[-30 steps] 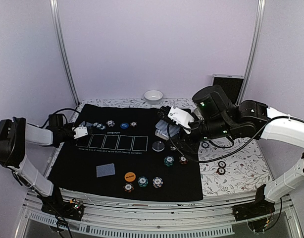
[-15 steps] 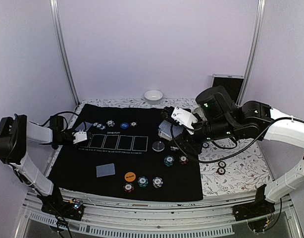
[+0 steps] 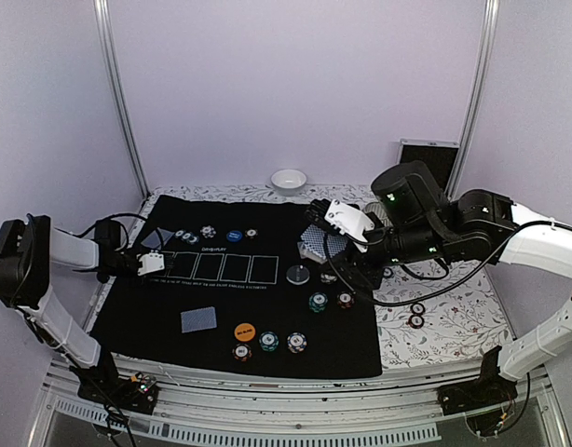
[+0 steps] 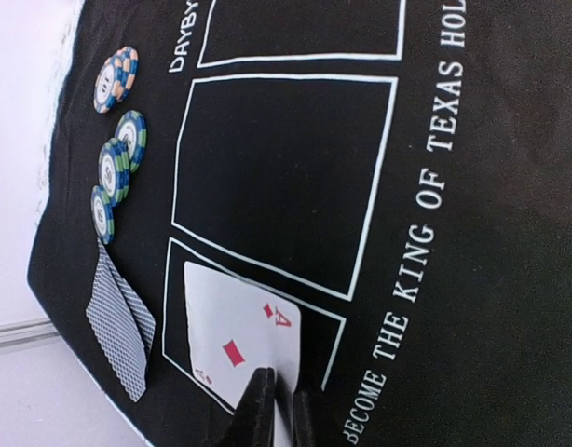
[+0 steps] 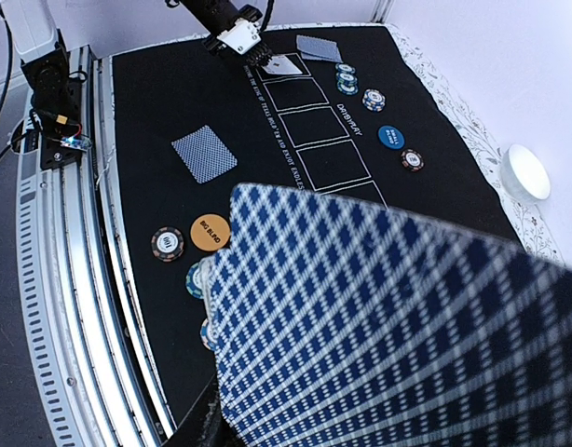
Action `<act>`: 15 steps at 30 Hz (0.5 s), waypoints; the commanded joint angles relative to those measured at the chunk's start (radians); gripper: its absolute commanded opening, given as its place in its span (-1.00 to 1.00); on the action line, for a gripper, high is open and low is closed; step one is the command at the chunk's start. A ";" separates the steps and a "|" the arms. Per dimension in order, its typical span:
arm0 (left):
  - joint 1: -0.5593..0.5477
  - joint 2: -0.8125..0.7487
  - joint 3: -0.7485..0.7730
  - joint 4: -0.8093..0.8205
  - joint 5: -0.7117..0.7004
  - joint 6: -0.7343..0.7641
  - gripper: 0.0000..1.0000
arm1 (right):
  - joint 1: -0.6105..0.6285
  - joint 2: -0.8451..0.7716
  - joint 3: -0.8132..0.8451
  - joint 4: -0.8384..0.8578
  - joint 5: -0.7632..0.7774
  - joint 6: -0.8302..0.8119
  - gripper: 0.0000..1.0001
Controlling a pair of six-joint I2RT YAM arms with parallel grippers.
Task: Distribute texas hold em gaming equipment
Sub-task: Flop the poker card into the community card area.
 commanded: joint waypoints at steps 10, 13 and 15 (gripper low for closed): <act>0.007 0.028 0.020 -0.023 -0.068 0.047 -0.28 | -0.004 -0.034 -0.004 0.004 0.016 0.020 -0.92; 0.007 0.023 0.020 -0.017 -0.081 0.053 -0.26 | -0.005 -0.034 -0.005 0.005 0.016 0.019 -0.92; 0.006 0.021 0.019 -0.016 -0.093 0.061 -0.26 | -0.005 -0.032 -0.004 0.005 0.017 0.019 -0.92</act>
